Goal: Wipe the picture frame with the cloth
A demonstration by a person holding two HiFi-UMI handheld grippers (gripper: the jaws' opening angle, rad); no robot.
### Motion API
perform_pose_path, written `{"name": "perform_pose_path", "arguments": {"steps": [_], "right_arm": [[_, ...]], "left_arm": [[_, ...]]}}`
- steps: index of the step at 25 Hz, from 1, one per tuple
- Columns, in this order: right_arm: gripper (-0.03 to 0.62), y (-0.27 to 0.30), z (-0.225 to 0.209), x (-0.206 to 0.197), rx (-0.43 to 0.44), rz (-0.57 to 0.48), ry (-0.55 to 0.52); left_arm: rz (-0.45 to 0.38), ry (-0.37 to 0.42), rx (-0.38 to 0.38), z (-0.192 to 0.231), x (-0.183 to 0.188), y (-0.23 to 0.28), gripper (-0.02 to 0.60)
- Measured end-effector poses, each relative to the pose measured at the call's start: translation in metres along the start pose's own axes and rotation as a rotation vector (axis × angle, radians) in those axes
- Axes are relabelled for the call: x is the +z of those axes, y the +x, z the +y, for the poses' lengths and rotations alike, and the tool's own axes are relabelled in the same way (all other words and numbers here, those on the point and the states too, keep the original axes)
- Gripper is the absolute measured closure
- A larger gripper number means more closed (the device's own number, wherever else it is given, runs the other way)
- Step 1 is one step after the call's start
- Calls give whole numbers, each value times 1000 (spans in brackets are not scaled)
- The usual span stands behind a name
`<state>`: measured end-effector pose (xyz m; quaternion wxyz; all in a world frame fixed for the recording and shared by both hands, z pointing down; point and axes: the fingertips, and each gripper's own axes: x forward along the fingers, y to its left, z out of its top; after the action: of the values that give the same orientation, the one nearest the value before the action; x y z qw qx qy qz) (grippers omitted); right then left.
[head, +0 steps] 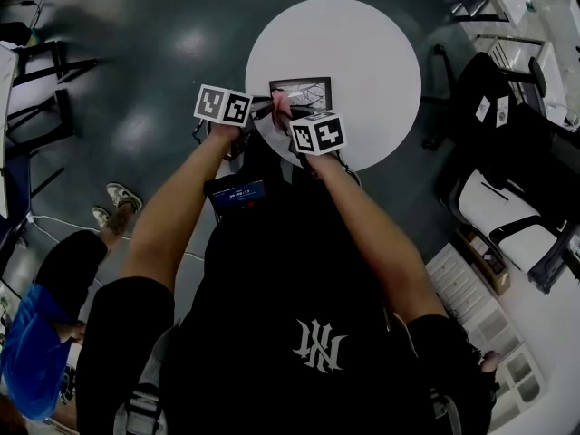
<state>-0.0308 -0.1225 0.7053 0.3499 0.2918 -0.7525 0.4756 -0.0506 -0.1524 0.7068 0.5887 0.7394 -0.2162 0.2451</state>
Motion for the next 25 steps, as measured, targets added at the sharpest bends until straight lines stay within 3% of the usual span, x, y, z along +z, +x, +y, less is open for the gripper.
{"name": "perform_pose_path", "arguments": {"steps": [9, 19, 25], "right_arm": [[557, -18, -28, -2, -111, 14, -72], [557, -42, -66, -6, -233, 60, -84], [557, -52, -81, -6, -310, 92, -165]], "left_arm": [[3, 1, 0, 0, 0, 0, 529], [-1, 2, -3, 0, 0, 0, 529], [-2, 2, -4, 0, 0, 0, 529]]}}
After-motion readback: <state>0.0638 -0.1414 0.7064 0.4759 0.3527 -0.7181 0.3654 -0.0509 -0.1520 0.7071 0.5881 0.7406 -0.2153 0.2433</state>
